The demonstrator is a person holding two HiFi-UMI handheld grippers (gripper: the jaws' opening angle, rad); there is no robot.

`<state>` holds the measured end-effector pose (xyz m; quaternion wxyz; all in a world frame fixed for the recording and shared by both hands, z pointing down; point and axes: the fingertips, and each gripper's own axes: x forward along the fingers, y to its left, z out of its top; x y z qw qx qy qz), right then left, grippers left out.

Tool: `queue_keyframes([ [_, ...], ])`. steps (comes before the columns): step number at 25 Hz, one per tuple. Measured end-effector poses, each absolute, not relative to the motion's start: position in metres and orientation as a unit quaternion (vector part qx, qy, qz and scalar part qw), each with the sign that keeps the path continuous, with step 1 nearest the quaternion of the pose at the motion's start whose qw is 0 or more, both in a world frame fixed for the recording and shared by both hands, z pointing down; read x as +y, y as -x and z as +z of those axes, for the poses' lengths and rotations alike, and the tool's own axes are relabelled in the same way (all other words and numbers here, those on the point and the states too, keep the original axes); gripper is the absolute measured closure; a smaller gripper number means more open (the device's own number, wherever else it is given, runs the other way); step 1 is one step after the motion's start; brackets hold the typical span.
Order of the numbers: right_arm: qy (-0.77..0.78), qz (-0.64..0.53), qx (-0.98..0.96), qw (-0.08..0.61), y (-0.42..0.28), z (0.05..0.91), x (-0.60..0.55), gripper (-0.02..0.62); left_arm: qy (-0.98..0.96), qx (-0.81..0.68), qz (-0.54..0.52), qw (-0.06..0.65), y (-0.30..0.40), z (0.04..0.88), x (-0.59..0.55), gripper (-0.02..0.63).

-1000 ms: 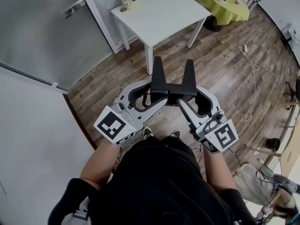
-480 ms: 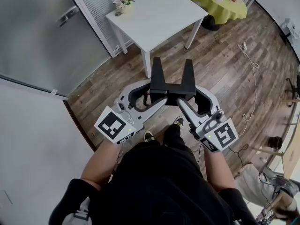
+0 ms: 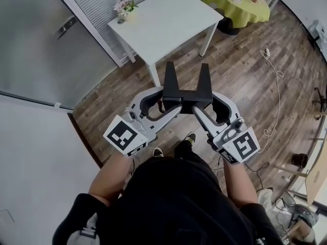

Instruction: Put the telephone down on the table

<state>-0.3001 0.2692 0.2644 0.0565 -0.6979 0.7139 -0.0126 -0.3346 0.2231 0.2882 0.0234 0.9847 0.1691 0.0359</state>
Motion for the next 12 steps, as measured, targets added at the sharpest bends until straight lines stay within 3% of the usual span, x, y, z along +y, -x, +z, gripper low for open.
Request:
queue_keyframes([
  [12,0.694,-0.026,0.718,0.048,0.199,0.276,0.288,0.381,-0.986,0.156,0.053,0.024,0.237,0.292,0.241,0.390],
])
